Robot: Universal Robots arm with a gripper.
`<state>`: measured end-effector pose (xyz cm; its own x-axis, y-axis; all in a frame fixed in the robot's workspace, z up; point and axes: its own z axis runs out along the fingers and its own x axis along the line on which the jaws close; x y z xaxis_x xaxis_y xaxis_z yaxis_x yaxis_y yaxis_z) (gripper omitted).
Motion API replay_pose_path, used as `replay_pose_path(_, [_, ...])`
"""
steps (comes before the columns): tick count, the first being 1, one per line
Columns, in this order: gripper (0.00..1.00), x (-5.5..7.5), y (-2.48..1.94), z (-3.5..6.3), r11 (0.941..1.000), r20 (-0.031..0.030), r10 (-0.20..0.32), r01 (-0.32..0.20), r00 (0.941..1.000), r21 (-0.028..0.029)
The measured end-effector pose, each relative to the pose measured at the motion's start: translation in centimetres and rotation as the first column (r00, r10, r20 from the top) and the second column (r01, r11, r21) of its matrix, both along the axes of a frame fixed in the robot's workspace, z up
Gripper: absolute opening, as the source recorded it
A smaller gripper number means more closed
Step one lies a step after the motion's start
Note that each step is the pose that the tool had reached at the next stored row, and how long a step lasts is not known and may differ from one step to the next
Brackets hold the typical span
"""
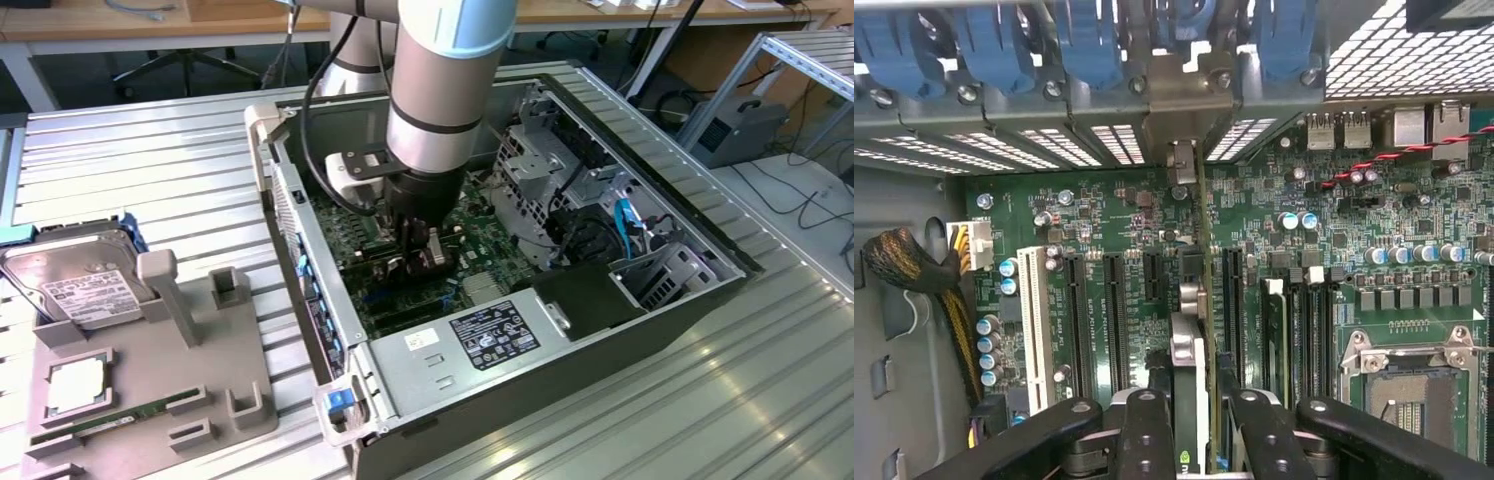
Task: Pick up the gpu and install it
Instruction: 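Insert the gpu into the slot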
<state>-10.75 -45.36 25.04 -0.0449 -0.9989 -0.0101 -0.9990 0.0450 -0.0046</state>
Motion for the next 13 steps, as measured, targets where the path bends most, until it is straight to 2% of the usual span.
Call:
replay_pose_path(8, [0.27, -0.01, 0.00, 0.12, 1.0000, 0.0008, 0.000, 0.000, 1.0000, 0.0000])
replay_pose_path(13, [0.27, -0.08, -0.02, 0.13, 1.0000, 0.0046, 0.003, -0.003, 1.0000, -0.0002])
